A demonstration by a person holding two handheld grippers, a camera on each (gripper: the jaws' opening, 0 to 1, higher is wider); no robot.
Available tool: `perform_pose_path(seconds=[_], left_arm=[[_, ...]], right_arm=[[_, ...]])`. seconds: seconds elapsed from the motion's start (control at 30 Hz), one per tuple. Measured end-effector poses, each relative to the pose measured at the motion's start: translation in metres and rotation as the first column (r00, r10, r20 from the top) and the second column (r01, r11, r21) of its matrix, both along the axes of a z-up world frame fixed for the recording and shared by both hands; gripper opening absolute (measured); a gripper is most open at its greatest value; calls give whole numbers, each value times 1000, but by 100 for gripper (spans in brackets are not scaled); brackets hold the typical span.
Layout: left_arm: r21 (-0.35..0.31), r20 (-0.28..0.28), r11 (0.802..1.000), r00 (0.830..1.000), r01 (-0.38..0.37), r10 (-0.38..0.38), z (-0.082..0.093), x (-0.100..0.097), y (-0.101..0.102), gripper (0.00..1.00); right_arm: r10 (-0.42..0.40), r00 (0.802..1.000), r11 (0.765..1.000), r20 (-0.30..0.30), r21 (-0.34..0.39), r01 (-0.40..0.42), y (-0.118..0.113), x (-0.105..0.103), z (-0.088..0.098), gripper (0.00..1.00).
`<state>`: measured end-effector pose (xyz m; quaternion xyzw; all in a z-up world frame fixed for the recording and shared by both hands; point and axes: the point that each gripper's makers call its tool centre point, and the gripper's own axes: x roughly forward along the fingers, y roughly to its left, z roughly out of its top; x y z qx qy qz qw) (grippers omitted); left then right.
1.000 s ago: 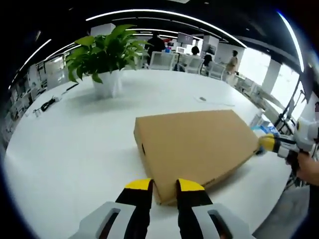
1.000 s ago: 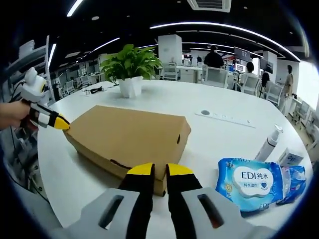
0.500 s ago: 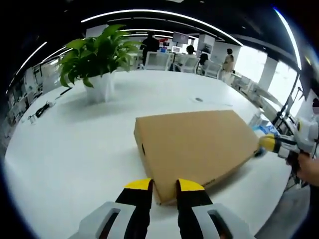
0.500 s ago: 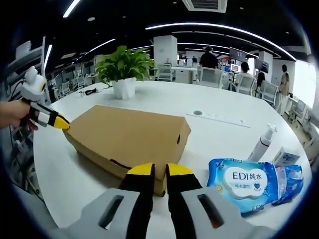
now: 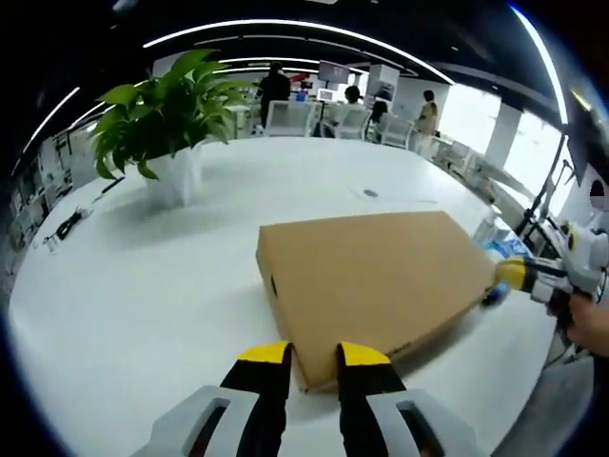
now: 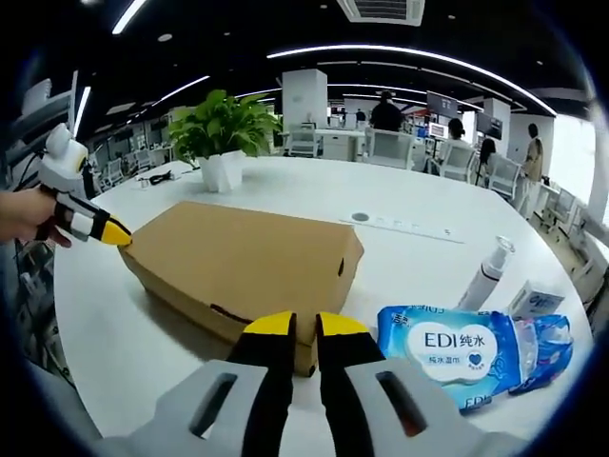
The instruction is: Operate the shoe box by opening the lid, removing the specified soft item, and placing it in the target area until the item is outside and the box remains undamaged.
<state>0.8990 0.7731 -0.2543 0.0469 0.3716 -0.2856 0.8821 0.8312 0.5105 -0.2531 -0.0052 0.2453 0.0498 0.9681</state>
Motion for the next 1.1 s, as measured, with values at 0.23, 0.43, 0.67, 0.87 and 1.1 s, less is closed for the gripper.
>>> perform_pose_path(seconds=[0.23,0.43,0.67,0.87,1.1], left_arm=[[9,10,1000,1000,14,-14,0,2,-3,19],[43,53,998,998,44,-47,2,-1,-5,27],[45,49,998,998,47,-49,2,-6,-2,28],[57,53,997,997,46,-49,4,-14,5,29],[46,68,998,997,33,-36,13,-32,9,31]], right_arm=[[-6,1000,1000,6,0,6,-4,2,0,7],[-3,1000,1000,2,-18,3,-4,2,0,9],[-9,1000,1000,-9,-18,8,-6,-3,0,16],[-16,1000,1000,-15,-22,16,-11,-12,2,21],[-35,999,999,-10,-28,34,-18,-22,10,26]])
